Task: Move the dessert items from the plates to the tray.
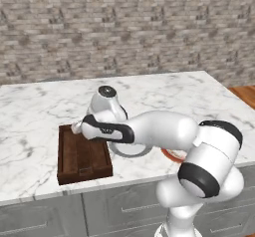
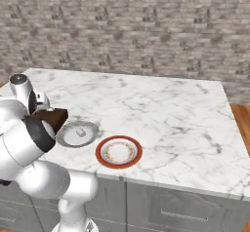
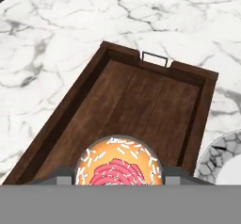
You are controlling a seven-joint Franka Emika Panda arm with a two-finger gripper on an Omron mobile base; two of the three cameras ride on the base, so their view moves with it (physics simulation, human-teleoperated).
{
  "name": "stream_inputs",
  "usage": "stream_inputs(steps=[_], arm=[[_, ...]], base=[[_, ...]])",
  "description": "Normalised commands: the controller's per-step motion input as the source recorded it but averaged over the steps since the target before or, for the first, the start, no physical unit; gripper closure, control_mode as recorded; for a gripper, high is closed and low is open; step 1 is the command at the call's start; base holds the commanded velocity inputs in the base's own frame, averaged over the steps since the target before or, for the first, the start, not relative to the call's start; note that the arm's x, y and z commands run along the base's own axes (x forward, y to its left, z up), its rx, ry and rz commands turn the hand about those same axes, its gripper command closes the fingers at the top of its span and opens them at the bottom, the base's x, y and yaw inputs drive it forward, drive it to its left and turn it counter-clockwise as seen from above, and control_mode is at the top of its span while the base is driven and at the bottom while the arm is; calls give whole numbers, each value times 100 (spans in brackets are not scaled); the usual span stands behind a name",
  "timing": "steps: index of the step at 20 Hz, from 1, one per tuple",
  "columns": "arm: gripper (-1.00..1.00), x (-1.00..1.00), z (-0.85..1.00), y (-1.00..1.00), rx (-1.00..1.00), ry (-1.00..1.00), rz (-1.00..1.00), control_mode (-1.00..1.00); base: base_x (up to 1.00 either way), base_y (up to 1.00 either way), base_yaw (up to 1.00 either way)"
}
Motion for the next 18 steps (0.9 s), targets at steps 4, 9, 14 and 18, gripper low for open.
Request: stream_inputs(steps=[4, 9, 14, 18], arm=[[100, 1, -51, 91, 0, -9, 7, -100], [100, 0, -49, 30, -3, -1, 9, -100], [100, 0, -6, -4, 0, -10, -1, -100], [100, 0, 0, -26, 0, -9, 0, -100]], base=[[0, 0, 0], [0, 0, 0], [0, 0, 0], [0, 0, 0]])
